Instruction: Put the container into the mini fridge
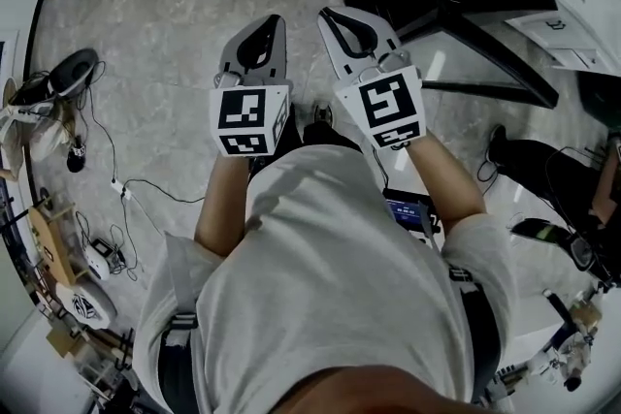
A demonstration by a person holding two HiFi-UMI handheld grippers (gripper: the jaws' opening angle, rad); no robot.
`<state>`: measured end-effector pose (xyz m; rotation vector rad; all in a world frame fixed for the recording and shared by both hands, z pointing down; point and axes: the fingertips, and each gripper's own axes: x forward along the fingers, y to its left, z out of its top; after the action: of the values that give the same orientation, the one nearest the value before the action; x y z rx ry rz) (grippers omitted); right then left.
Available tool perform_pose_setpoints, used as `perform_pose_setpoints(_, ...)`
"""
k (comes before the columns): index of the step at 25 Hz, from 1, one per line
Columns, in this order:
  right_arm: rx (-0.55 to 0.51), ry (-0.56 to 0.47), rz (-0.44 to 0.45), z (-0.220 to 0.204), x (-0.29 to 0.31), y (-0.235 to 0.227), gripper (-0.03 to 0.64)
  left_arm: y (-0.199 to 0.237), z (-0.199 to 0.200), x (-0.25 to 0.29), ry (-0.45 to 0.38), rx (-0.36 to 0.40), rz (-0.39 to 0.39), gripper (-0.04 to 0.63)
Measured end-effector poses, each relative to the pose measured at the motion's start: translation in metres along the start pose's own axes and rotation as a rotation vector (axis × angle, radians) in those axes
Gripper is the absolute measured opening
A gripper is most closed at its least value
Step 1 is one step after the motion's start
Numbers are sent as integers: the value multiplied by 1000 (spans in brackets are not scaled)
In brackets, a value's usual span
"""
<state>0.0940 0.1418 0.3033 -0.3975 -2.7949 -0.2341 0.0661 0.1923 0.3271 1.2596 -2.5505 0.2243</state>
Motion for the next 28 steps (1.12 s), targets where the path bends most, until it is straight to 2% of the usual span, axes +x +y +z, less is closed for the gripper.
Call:
perform_pose_setpoints(10,9,51,-195,14,45,-77,40,21,35,101,-16,46,-209,12)
perform_pose_setpoints(14,14,95,-294,17,61,-117,40,26,55,143,-23,56,-341,12)
perform_pose_setpoints(21,146,138,-405,23,89,-156,40,62,89,195,-28,72,-477,12)
perform_pose_setpoints(28,223,183,-603,19,94,-191,40,69,105,244,-11,151,-667,12)
